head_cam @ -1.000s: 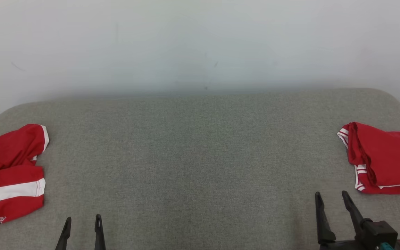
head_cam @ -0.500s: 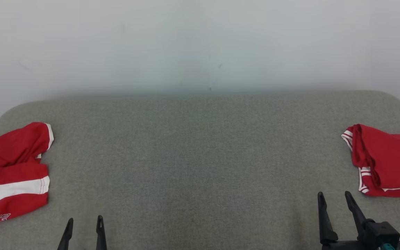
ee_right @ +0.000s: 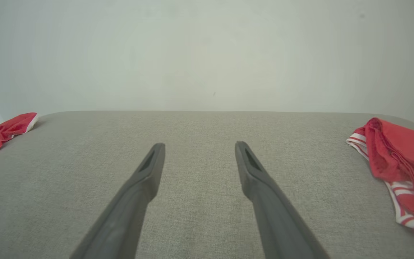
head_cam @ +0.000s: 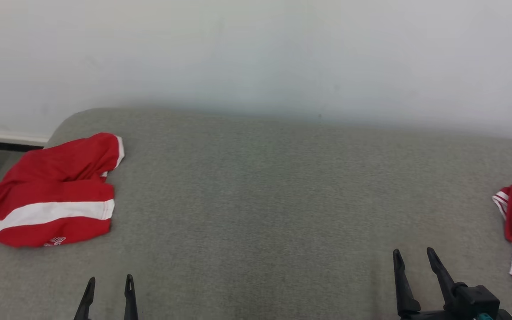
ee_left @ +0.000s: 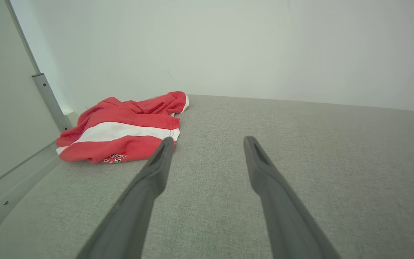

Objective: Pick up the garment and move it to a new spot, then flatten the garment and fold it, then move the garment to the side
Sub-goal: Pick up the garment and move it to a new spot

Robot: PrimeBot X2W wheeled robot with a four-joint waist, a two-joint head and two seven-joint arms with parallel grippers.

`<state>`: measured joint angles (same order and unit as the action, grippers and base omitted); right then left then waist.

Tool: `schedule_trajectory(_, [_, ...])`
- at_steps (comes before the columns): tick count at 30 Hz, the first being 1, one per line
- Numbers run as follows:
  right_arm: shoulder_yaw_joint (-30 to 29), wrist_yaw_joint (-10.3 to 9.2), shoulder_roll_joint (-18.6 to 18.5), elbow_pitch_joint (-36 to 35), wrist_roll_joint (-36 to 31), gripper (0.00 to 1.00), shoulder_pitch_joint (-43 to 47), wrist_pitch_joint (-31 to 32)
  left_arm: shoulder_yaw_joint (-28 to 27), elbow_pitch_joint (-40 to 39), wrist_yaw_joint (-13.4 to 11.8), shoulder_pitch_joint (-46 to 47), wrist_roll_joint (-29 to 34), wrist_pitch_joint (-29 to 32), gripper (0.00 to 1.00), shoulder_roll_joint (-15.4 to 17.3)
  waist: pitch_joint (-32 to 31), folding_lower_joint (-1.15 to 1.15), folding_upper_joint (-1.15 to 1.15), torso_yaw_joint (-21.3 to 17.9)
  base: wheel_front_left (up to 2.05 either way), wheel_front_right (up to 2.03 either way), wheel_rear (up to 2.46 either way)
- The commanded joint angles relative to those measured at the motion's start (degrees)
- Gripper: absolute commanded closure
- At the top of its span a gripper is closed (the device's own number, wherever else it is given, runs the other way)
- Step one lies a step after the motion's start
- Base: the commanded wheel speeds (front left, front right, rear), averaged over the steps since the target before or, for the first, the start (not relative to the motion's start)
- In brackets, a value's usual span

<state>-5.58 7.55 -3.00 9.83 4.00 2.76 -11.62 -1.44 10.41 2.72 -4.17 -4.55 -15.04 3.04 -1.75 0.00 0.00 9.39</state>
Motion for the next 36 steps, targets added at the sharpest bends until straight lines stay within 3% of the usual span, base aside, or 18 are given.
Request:
schedule_trajectory(1, [0.59, -0.15, 0.20, 0.34, 0.50, 0.00, -0.04, -0.35, -0.39, 0.03, 0.02, -0.47, 0.63, -0.15, 0.00, 0.15, -0.07, 0.00, 0.00, 6.58, 0.00, 0.00, 0.00])
schedule_trajectory(8, [1.51, -0.15, 0.21, 1.11, 1.25, 0.00, -0.26, -1.00, -0.99, -0.10, 0.51, -1.07, 0.90, -0.16, 0.00, 0.71, -0.08, 0.00, 0.00, 15.42, 0.00, 0.00, 0.00])
schedule_trajectory(14, [3.25, -0.15, 0.21, 1.62, 1.57, 0.00, -1.04, -1.04, -2.06, -0.37, 0.40, -1.84, 0.76, -0.16, 0.00, 0.96, 0.07, 0.00, 0.00, 19.63, 0.00, 0.00, 0.00])
schedule_trajectory(28, [7.94, -0.15, 0.18, 4.52, 1.09, 0.00, -5.77, -1.32, -4.55, -3.65, -1.14, -3.69, -0.52, -0.16, 0.00, 0.23, 1.63, 0.00, 0.00, 20.67, 0.00, 0.00, 0.00])
schedule_trajectory(36, [7.23, -0.15, 0.18, 4.18, 0.49, 0.00, -5.46, -1.27, -3.40, -0.41, -0.34, 3.24, -4.56, -0.16, 0.00, -0.13, 2.38, 0.00, 0.00, 20.50, 0.00, 0.00, 0.00])
